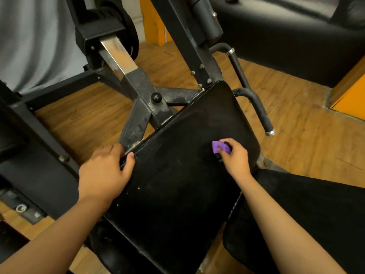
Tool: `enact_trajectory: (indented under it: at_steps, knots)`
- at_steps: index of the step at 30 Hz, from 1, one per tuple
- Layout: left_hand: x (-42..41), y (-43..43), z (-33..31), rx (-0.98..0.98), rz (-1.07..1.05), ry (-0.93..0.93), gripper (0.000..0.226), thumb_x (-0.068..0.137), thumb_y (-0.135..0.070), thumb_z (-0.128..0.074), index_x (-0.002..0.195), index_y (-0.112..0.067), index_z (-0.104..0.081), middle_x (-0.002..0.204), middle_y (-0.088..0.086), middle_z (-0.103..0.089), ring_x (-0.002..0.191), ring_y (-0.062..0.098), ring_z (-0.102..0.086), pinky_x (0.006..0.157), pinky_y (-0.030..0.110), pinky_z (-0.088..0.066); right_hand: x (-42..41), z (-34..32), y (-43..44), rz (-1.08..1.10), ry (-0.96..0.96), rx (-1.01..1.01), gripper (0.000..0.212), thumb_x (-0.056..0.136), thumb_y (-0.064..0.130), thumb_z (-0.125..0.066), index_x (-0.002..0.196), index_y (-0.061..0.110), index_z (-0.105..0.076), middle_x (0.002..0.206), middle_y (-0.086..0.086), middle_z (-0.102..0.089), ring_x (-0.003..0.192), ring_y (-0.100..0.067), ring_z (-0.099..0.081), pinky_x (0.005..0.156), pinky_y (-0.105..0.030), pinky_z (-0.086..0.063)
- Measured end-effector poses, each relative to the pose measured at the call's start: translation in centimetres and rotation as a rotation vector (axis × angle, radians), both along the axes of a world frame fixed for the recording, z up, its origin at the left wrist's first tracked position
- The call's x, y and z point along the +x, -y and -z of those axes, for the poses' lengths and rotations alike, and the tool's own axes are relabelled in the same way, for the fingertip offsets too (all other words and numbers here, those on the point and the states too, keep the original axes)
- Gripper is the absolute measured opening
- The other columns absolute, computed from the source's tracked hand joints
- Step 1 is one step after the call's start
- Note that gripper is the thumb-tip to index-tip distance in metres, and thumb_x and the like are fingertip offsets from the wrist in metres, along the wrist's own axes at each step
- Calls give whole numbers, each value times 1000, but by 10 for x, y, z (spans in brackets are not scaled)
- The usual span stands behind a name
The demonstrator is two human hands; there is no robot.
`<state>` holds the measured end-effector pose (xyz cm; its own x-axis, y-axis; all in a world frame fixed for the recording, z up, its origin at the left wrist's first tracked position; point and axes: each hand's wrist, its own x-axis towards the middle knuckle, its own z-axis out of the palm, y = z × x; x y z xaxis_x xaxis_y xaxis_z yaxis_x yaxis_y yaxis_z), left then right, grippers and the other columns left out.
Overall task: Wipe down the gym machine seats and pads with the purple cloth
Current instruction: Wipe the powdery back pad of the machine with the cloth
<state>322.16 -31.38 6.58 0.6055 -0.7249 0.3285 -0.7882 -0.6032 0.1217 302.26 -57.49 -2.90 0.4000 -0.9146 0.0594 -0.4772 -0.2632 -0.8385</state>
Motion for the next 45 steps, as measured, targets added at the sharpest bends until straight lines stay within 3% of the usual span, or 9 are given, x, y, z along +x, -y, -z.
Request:
enact_trajectory:
  at_steps: [6, 13, 21, 27, 31, 33, 37, 42, 45]
  knots:
    - [3, 0, -1, 9, 22, -2, 23, 93, -39, -51, 79, -20, -51, 76, -4, -50, 75, 18, -53, 45, 21, -18, -6, 3, 58, 365, -138, 119, 20, 91, 10, -58, 109, 16, -63, 108, -7, -65, 99, -23, -63, 91, -45, -53]
    - [-1, 0, -3, -4, -7, -24, 23, 92, -40, -49, 76, -24, -47, 72, -7, -47, 71, 15, -48, 45, 20, -17, 9, -7, -12, -119, 61, -101, 24, 91, 14, -61, 113, 21, -65, 107, 8, -62, 93, -5, -62, 80, -21, -53]
    - [1, 0, -3, -1, -2, -42, 23, 91, -41, -49, 77, -23, -51, 71, -7, -47, 70, 14, -49, 45, 22, -24, 8, -7, 56, 319, -44, 58, 21, 91, 10, -59, 109, 18, -63, 98, 0, -63, 89, -19, -66, 82, -44, -58]
    - [2, 0, -4, -6, 5, -45, 22, 90, -40, -50, 76, -24, -48, 69, -9, -44, 67, 11, -43, 44, 21, -23, 61, -38, -6, -98, 117, -243, 28, 89, 9, -59, 116, 15, -63, 109, 5, -61, 99, -5, -57, 90, -23, -48]
    - [2, 0, -4, -4, 7, -50, 21, 91, -40, -51, 76, -24, -49, 70, -9, -45, 67, 11, -44, 44, 20, -23, 62, -41, 31, 160, 112, -79, 26, 90, 10, -58, 114, 16, -62, 107, -1, -62, 97, -16, -62, 87, -38, -55]
    - [2, 0, -4, 8, 2, -52, 21, 90, -39, -53, 76, -24, -49, 69, -9, -45, 66, 11, -45, 43, 20, -24, 66, -47, 39, 264, 60, -39, 26, 89, 7, -58, 114, 15, -62, 107, -4, -62, 100, -18, -62, 88, -33, -53]
    - [1, 0, -4, 3, -5, -58, 22, 89, -38, -56, 74, -26, -46, 68, -10, -42, 65, 9, -42, 42, 18, -19, 90, -69, 25, 20, 10, -243, 27, 91, 9, -57, 118, 15, -61, 107, 3, -58, 96, -9, -57, 86, -23, -48]
    - [1, 0, -3, -32, -4, -46, 24, 89, -39, -55, 73, -27, -42, 69, -10, -43, 67, 8, -41, 43, 17, -15, 96, -83, 25, 79, -9, -232, 29, 91, 8, -57, 119, 14, -61, 112, -4, -61, 101, -16, -60, 86, -28, -51]
    - [2, -1, -1, -47, 3, -53, 23, 90, -42, -52, 75, -25, -45, 71, -9, -46, 69, 10, -46, 43, 18, -16, 91, -85, -19, -162, 7, -297, 27, 91, 8, -57, 117, 16, -61, 109, 3, -58, 99, -8, -58, 85, -19, -47]
